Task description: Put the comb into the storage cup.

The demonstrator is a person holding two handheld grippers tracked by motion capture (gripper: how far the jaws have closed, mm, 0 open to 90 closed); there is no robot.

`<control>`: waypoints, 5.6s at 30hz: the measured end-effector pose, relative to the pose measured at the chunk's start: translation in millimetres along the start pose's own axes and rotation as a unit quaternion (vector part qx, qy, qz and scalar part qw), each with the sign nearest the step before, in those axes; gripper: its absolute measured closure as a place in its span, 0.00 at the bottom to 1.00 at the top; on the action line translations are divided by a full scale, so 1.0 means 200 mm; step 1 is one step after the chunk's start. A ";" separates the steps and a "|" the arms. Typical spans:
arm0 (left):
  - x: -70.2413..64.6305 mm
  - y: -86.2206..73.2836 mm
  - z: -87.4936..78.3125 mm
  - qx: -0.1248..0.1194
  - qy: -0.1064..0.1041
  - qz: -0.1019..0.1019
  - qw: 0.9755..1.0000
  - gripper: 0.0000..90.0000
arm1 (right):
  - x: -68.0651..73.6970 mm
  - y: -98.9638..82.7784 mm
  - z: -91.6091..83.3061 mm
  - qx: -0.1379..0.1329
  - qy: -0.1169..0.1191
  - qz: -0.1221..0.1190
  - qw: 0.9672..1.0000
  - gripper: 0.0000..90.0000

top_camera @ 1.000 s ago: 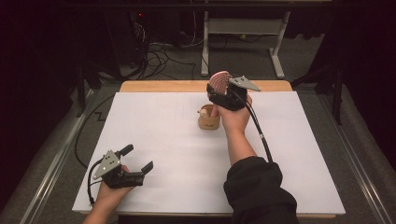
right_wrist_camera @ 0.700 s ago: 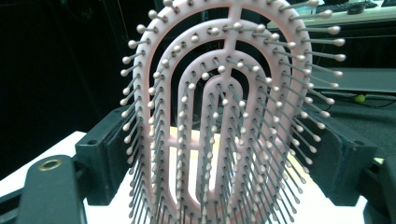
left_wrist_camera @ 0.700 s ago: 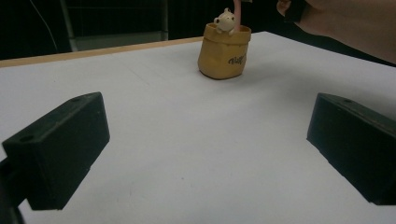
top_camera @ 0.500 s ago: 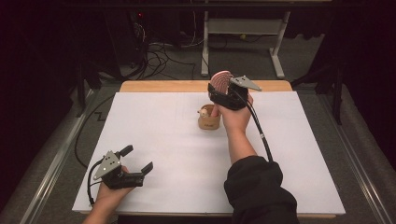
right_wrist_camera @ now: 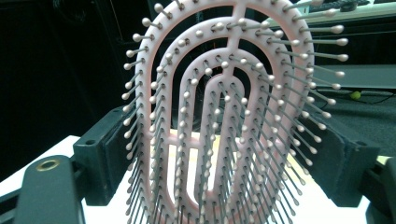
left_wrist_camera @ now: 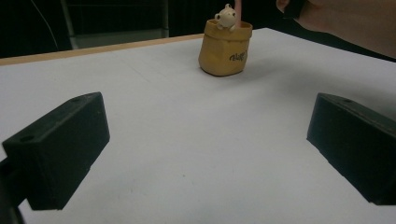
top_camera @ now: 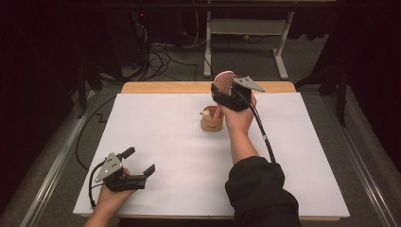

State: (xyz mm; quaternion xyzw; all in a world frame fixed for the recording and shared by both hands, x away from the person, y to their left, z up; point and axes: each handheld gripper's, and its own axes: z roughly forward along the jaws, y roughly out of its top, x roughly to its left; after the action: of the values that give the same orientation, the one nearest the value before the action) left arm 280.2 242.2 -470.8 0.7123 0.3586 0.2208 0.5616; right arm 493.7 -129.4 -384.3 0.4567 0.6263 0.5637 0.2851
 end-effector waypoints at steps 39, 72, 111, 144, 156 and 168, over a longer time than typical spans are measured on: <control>0.00 0.00 0.00 0.003 -0.005 0.004 1.000 0.00 | -0.08 0.00 0.02 0.011 -0.011 0.024 1.000 0.17; 0.00 0.00 0.00 0.002 -0.004 0.004 1.000 0.00 | -0.05 -0.02 0.03 0.021 -0.020 -0.003 1.000 0.15; 0.00 0.00 0.01 0.005 -0.003 0.003 1.000 0.00 | 0.03 -0.01 -0.08 0.046 -0.012 -0.036 0.998 0.00; 0.01 0.00 0.04 0.015 -0.005 -0.003 1.000 0.00 | -0.02 -0.35 -0.46 0.093 0.007 -0.059 0.994 0.00; 0.01 0.00 0.05 0.016 -0.002 -0.001 1.000 0.00 | -0.03 -0.46 -0.66 0.094 0.022 -0.061 0.993 0.00; 0.02 0.00 0.04 0.015 0.000 -0.007 1.000 0.00 | -0.14 -0.56 -0.96 0.081 0.017 -0.058 0.995 0.00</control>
State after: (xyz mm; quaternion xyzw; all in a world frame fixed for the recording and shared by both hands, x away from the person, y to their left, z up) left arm 288.5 239.8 -472.8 0.7179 0.3669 0.2116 0.5525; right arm 309.2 -233.8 -457.3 0.4319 0.6999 0.5012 0.2689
